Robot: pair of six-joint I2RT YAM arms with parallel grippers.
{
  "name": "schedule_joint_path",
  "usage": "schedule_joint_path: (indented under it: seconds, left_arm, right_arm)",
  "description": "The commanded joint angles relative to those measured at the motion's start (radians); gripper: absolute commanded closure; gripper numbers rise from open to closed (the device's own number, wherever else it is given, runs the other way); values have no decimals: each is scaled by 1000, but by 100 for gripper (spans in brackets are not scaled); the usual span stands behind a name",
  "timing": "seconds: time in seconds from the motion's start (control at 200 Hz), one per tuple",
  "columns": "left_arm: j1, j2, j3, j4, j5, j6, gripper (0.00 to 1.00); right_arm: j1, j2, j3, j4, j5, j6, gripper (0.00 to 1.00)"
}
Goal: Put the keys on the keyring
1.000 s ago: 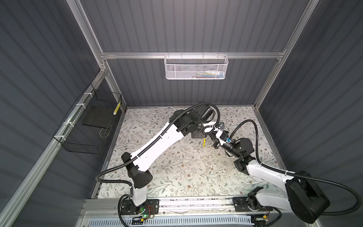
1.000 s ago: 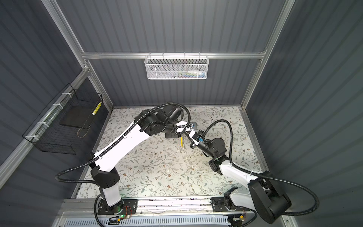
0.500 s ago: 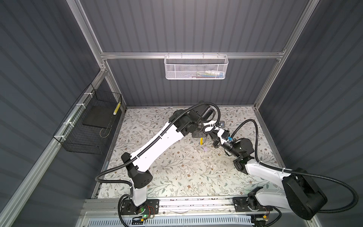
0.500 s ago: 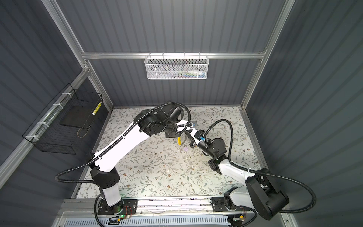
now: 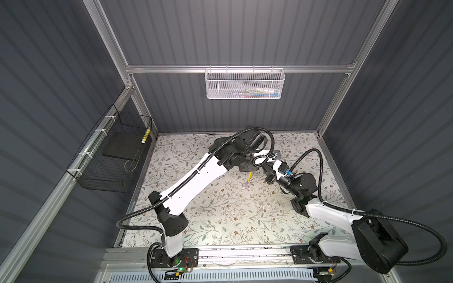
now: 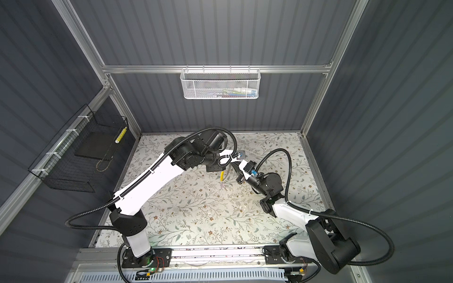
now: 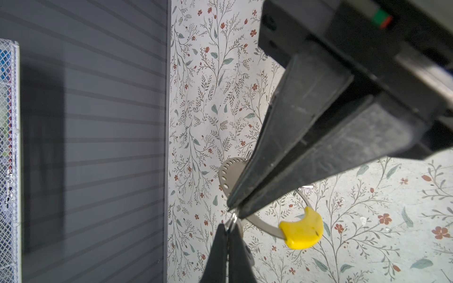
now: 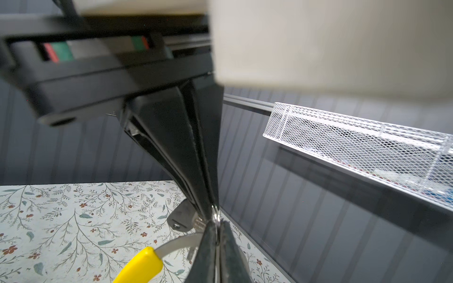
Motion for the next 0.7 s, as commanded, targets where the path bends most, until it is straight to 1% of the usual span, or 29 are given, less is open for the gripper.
schedule_joint_path:
  seconds: [0.0,0.04,0.125,0.14,0.16,0.215,0.26,0.295,0.335,0.405,0.51,0.61,0.695]
  left_arm:
    - [-26,-33,-16,-12,88,49,100]
    - [-26,-37,-22,-6,88,48,100]
    - [-25,-63,-57,35,82,41,100]
    - [-25,-72,-67,45,81,41,98]
    - [-21,-84,-84,64,82,40,94]
    - [-6,-130,-147,133,94,29,77]
    - [25,-172,-204,205,129,16,67]
    - [53,-211,-254,258,170,-2,61]
    - [93,-256,-309,314,232,-22,58]
    - [162,-337,-421,442,338,-70,58]
    - [230,-418,-560,592,442,-121,62]
    - [253,-436,-617,646,484,-139,66]
    - [264,-450,-670,713,510,-155,67]
  right_arm:
    - [-1,15,26,-17,19,55,98]
    - [1,17,27,-14,16,59,100]
    - [0,19,27,-1,14,72,100]
    - [0,21,27,3,15,74,100]
    - [-1,22,25,12,15,81,100]
    - [-1,30,24,44,13,97,100]
    - [-3,40,24,77,8,117,100]
    - [-4,48,24,103,3,132,100]
    - [-7,61,25,136,1,157,100]
    - [-11,83,30,197,-13,190,100]
    - [-13,97,51,218,-44,214,100]
    - [-14,101,71,222,-58,224,100]
    - [-16,102,87,222,-83,230,100]
